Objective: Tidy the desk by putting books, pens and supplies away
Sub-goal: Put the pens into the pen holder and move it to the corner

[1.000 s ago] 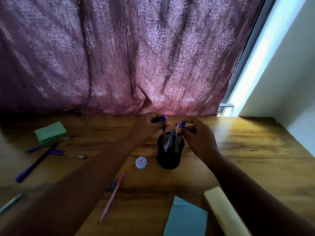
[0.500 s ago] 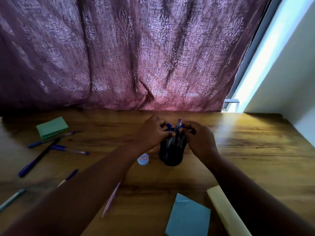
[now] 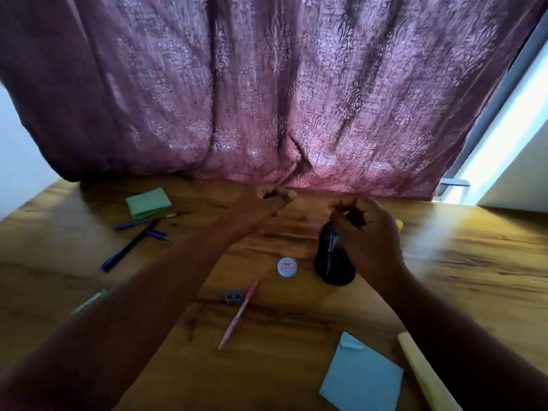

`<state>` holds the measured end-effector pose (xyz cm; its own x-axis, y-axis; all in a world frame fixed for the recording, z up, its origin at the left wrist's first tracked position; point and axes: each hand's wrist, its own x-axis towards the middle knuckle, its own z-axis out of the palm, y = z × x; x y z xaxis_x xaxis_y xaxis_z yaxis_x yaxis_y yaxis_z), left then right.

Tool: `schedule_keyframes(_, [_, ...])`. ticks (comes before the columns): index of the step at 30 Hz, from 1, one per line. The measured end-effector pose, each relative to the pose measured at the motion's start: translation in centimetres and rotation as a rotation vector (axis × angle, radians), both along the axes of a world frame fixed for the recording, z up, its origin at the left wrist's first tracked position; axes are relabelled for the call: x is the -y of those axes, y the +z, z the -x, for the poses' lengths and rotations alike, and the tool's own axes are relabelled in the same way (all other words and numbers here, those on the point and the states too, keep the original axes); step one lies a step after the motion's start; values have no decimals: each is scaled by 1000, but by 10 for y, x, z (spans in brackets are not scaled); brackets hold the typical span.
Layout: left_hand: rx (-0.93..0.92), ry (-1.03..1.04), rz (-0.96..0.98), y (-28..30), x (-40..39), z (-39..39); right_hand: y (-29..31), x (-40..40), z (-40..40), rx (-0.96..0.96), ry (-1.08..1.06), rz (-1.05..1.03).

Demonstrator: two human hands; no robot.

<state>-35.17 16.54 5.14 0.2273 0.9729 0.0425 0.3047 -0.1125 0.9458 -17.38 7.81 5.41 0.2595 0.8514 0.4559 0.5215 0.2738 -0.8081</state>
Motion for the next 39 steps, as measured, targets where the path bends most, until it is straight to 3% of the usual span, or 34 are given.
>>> schedule_keyframes(4, [-140, 97, -51, -1, 11, 81, -1, 13, 41, 101, 317, 115])
schedule_keyframes(7, [-356, 200, -35, -14, 29, 140, -23, 16, 66, 293, 437, 306])
schedule_keyframes(14, [-627, 268, 217, -82, 74, 226, -73, 29, 114, 700, 683, 522])
schedule_keyframes(16, [-636, 263, 273, -90, 84, 227, -78, 34, 123, 803, 697, 546])
schedule_keyframes(24, [-806, 210, 77, -97, 98, 214, -91, 43, 129, 889, 668, 586])
schedule_keyframes(29, [-684, 253, 29, -85, 103, 196, -79, 57, 118, 1036, 603, 544])
schedule_keyframes(31, [-608, 243, 0, -78, 102, 178, -71, 65, 106, 991, 571, 488])
schedule_keyframes(34, [-395, 207, -32, -62, 94, 146, -55, 71, 79, 695, 504, 302])
schedule_keyframes(39, [30, 91, 7, -19, 74, 64, -9, 55, 15, 170, 95, 47])
